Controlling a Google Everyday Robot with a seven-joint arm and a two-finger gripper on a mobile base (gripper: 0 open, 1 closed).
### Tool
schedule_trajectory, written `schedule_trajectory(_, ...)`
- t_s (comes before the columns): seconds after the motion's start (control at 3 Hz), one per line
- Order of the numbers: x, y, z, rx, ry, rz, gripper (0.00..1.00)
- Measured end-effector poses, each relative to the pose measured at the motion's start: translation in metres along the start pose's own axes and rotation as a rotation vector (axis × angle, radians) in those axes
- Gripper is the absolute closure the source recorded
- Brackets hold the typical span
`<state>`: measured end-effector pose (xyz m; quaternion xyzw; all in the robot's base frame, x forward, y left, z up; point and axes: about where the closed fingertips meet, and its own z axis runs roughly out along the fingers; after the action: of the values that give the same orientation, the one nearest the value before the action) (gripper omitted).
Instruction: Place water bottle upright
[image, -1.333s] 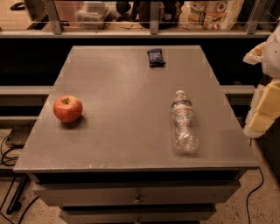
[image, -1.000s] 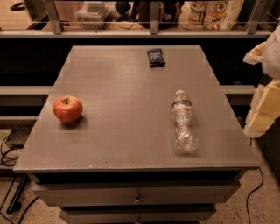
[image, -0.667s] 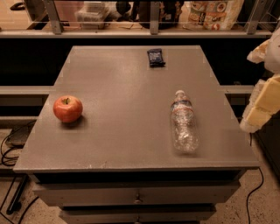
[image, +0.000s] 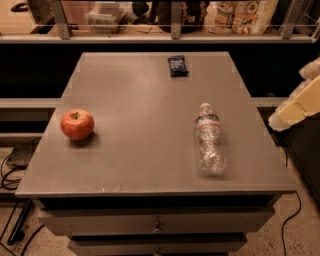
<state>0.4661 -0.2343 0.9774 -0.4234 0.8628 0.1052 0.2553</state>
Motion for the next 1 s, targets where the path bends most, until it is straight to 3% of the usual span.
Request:
schedule_trajectory(0.33,-0.002,-0.011,0.002,-0.025,-0.084,0.195,0.0)
schedule_trajectory(0.67,-0.049,-0.01,0.033,0.018,0.008,0.335,0.0)
schedule_trajectory(1.0,-0.064,-0.009,0.044,0.03,0.051,0.336,0.0)
